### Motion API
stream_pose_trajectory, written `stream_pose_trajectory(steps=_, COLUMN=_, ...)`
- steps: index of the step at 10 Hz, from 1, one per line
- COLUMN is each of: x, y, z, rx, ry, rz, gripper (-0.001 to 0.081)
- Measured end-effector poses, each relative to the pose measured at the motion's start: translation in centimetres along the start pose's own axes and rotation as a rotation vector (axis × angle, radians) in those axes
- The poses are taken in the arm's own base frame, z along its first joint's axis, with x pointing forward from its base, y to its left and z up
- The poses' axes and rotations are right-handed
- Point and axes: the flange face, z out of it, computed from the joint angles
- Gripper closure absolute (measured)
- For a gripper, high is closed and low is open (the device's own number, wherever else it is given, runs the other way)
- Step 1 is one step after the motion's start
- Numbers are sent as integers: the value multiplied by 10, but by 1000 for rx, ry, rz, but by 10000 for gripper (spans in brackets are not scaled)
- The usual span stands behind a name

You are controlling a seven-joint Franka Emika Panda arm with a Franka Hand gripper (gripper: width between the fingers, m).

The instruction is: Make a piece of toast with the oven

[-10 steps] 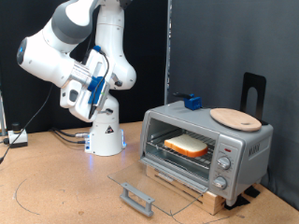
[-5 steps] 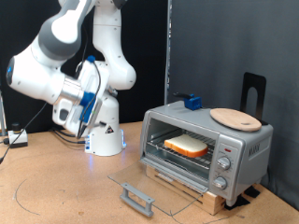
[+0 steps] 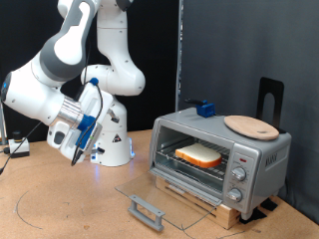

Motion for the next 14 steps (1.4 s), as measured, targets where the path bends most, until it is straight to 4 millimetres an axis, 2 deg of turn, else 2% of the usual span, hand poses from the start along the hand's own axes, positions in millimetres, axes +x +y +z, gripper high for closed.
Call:
stream_pose_trajectory(steps=4, x=33, y=48, z=25, rx=-78, ry=88, rz=73, gripper=-3)
stream_pose_trajectory(steps=9, x=77, y=97, z=54, rx=-98, ry=67, rz=129, gripper=-3)
stream_pose_trajectory(steps=12, x=86, y=121, z=88, rx=-87, ry=-13, rz=172, gripper=-3)
stream_pose_trajectory(steps=14, x=80, y=121, z=115, rx=-82, ry=-78, rz=169, gripper=-3)
